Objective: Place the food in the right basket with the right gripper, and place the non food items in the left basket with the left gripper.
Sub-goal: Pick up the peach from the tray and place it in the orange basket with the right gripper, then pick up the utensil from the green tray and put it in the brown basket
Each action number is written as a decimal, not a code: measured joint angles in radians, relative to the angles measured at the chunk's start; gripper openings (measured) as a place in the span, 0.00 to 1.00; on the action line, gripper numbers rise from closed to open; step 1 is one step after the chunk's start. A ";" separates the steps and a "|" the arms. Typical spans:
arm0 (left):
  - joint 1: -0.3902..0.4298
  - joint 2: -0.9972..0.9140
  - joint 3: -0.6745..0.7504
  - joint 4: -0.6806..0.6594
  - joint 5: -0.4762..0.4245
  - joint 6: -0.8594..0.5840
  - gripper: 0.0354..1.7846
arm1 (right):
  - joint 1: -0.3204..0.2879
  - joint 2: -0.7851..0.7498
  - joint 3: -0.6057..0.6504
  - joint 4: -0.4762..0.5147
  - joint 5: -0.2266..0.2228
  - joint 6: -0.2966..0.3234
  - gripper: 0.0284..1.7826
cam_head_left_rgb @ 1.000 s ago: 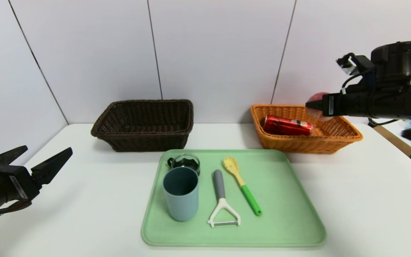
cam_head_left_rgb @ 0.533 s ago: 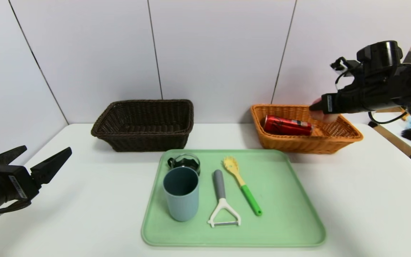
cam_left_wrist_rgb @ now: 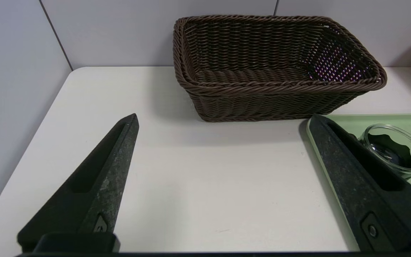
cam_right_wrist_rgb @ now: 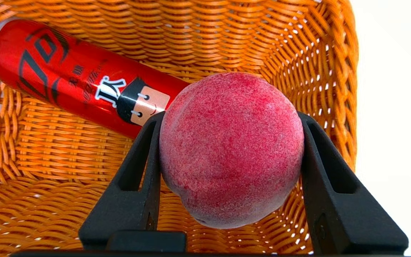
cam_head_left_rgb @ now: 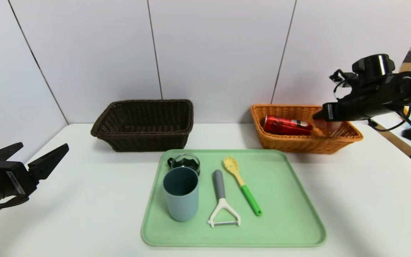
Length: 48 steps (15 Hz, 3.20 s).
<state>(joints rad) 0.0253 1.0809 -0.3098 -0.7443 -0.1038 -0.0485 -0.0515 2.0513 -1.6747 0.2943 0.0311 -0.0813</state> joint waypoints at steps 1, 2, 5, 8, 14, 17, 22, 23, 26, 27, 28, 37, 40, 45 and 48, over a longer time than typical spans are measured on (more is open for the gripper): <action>0.000 0.000 0.000 0.000 0.000 0.000 0.94 | 0.000 0.006 -0.001 0.000 -0.001 0.000 0.59; 0.000 0.000 0.000 0.000 0.000 0.000 0.94 | 0.000 0.011 -0.002 0.000 0.000 0.001 0.59; 0.002 0.001 -0.001 0.000 0.000 0.000 0.94 | 0.000 0.021 -0.002 -0.009 -0.020 0.003 0.69; 0.002 0.000 -0.001 0.000 0.000 0.000 0.94 | 0.001 0.026 0.000 -0.017 -0.038 0.004 0.78; 0.002 0.000 0.000 0.000 0.000 0.000 0.94 | 0.031 -0.018 0.000 -0.016 -0.035 0.010 0.87; 0.002 0.000 0.000 0.000 0.000 -0.001 0.94 | 0.154 -0.120 -0.002 -0.013 -0.015 0.065 0.90; 0.002 0.000 0.000 0.000 0.000 0.001 0.94 | 0.464 -0.275 0.011 0.128 0.036 0.192 0.93; 0.002 -0.001 0.000 0.000 0.000 0.001 0.94 | 0.524 -0.293 0.023 0.148 0.036 0.216 0.93; 0.002 -0.007 0.000 0.000 0.000 0.005 0.94 | 0.624 -0.319 0.109 0.180 0.034 0.234 0.94; 0.002 -0.010 0.000 0.000 0.000 0.006 0.94 | 0.637 -0.322 0.144 0.180 0.034 0.232 0.94; 0.002 -0.012 0.001 0.000 0.000 0.006 0.94 | 0.648 -0.325 0.184 0.180 0.033 0.228 0.95; 0.001 -0.014 -0.027 0.002 -0.005 0.015 0.94 | 0.656 -0.286 0.370 0.112 0.000 0.179 0.95; 0.000 -0.011 -0.036 0.003 -0.006 0.043 0.94 | 0.672 -0.236 0.382 0.040 -0.031 0.134 0.95; -0.001 -0.007 -0.041 0.007 -0.015 0.049 0.94 | 0.669 -0.150 0.380 0.033 -0.048 0.073 0.95; 0.000 -0.007 -0.040 0.007 -0.015 0.048 0.94 | 0.666 -0.126 0.394 0.035 -0.062 0.073 0.95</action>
<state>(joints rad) 0.0253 1.0736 -0.3502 -0.7370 -0.1191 -0.0009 0.6147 1.9253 -1.2806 0.3289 -0.0313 -0.0085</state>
